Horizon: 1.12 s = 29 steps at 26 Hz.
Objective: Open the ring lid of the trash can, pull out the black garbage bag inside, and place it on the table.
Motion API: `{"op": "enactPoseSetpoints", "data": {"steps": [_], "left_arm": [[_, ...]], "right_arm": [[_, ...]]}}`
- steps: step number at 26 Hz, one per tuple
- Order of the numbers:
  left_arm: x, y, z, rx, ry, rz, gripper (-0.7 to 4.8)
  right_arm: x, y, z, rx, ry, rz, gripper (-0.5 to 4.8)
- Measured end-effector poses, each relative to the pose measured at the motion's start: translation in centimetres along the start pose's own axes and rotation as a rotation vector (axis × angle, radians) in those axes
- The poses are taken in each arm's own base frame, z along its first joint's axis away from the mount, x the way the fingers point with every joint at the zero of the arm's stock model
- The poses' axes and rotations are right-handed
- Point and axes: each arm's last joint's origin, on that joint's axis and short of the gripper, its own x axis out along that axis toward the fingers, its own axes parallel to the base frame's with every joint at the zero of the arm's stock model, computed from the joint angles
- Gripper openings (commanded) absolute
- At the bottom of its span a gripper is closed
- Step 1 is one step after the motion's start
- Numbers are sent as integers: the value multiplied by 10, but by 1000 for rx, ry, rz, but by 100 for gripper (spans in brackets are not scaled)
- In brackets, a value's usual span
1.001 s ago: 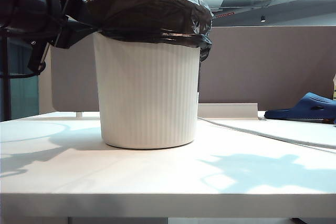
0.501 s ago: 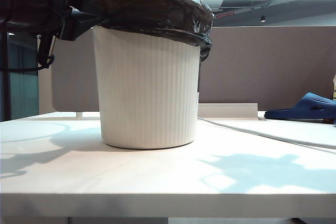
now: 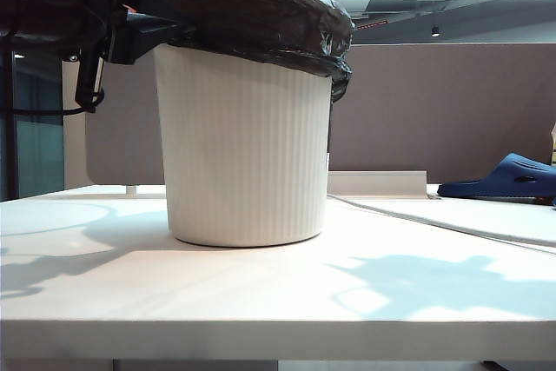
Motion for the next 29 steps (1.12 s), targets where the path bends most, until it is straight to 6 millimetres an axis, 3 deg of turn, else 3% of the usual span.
{"op": "enactPoseSetpoints", "data": {"steps": [2, 5, 11, 19, 29], "left_arm": [[0, 0, 0, -2, 18, -12, 116], [0, -1, -1, -6, 46, -30, 189], [-1, -1, -4, -21, 109, -66, 192], [-3, 7, -10, -37, 159, 9, 192], [-3, 9, -7, 9, 66, 73, 192]], "right_arm": [[0, 0, 0, 0, 0, 0, 144], [0, 0, 0, 0, 0, 0, 144], [0, 0, 0, 0, 0, 0, 144], [0, 0, 0, 0, 0, 0, 144], [0, 0, 0, 0, -1, -15, 144]]}}
